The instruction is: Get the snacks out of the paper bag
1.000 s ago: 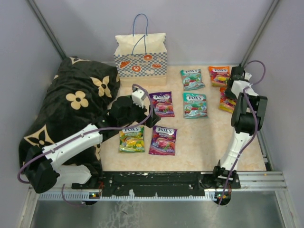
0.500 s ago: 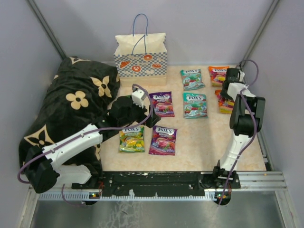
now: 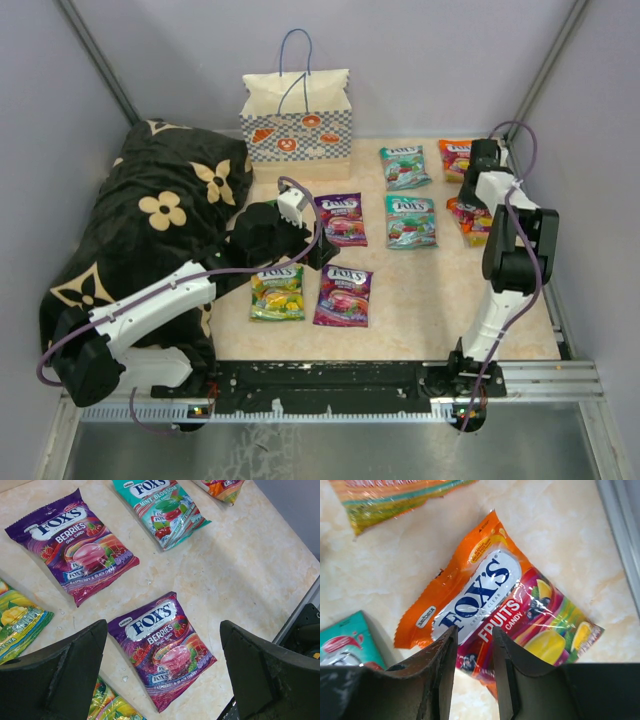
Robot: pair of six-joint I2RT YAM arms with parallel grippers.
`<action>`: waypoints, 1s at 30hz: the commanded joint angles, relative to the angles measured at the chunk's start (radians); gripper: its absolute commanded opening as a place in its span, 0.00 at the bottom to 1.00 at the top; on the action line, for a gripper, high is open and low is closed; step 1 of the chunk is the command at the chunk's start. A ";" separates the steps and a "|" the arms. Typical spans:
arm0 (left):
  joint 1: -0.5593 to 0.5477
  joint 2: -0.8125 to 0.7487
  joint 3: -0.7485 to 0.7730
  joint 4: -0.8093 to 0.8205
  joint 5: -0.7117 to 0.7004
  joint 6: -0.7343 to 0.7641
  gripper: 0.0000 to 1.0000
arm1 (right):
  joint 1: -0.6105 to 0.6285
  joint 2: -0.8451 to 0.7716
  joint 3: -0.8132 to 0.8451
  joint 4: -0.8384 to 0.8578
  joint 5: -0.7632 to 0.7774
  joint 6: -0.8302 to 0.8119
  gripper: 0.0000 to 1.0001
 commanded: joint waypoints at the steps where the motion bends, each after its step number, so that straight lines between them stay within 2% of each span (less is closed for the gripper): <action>1: 0.004 -0.006 -0.006 0.022 0.016 -0.007 0.99 | 0.004 -0.145 0.064 0.006 0.018 0.022 0.34; 4: 0.006 -0.007 -0.004 0.019 0.016 -0.008 0.99 | -0.001 -0.130 0.074 -0.009 0.056 0.023 0.33; 6: 0.006 -0.007 -0.004 0.016 0.017 -0.008 0.99 | -0.011 -0.114 0.067 -0.013 0.054 0.026 0.40; 10: 0.008 -0.003 -0.002 0.014 0.027 -0.008 0.99 | -0.041 -0.067 0.044 0.010 0.033 0.037 0.45; 12: 0.008 -0.001 -0.002 0.011 0.030 -0.009 0.99 | -0.054 -0.038 0.052 0.010 0.029 0.042 0.57; 16: 0.008 0.003 -0.001 0.007 0.031 -0.009 0.99 | -0.072 0.023 0.096 -0.023 0.015 0.055 0.73; 19: 0.007 0.007 0.001 0.006 0.033 -0.008 0.99 | -0.074 0.040 0.121 -0.066 0.017 0.095 0.95; 20: 0.007 0.009 0.001 0.004 0.032 -0.008 0.99 | -0.074 0.036 0.122 -0.080 0.018 0.113 0.99; 26: 0.010 0.007 0.003 0.002 0.037 -0.007 1.00 | -0.074 -0.069 0.079 -0.140 0.025 0.258 0.99; 30: 0.009 0.007 0.002 0.002 0.041 -0.008 0.99 | -0.071 -0.066 0.174 -0.357 0.135 0.454 0.99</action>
